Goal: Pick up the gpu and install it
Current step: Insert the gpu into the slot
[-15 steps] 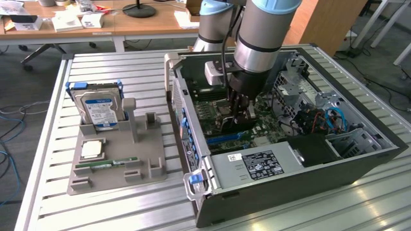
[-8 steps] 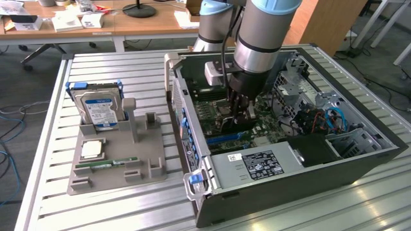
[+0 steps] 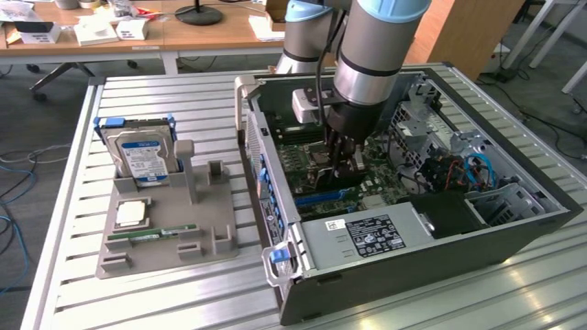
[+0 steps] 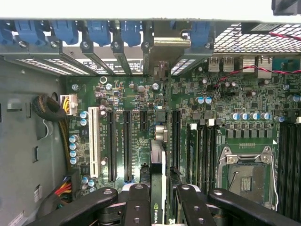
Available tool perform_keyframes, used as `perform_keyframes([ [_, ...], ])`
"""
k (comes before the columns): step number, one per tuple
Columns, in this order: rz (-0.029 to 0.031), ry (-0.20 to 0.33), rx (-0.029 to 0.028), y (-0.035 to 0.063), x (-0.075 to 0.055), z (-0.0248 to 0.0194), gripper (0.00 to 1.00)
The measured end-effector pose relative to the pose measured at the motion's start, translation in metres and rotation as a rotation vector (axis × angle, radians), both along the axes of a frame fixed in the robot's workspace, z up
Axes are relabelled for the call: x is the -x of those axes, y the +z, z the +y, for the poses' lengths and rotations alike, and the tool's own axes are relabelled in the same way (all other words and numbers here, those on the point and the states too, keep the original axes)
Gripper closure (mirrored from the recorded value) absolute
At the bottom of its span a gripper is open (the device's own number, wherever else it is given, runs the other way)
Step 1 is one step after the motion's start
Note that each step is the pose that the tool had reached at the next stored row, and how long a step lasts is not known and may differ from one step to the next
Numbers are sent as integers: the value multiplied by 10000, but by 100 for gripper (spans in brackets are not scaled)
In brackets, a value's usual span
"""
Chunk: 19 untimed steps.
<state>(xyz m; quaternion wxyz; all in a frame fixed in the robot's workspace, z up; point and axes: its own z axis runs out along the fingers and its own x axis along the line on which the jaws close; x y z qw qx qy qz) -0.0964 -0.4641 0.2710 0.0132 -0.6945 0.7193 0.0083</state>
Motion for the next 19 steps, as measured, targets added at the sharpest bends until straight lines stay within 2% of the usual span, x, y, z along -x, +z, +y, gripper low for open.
perform_keyframes([
  [19, 0, 1, 1, -26, 6, 0, 74],
])
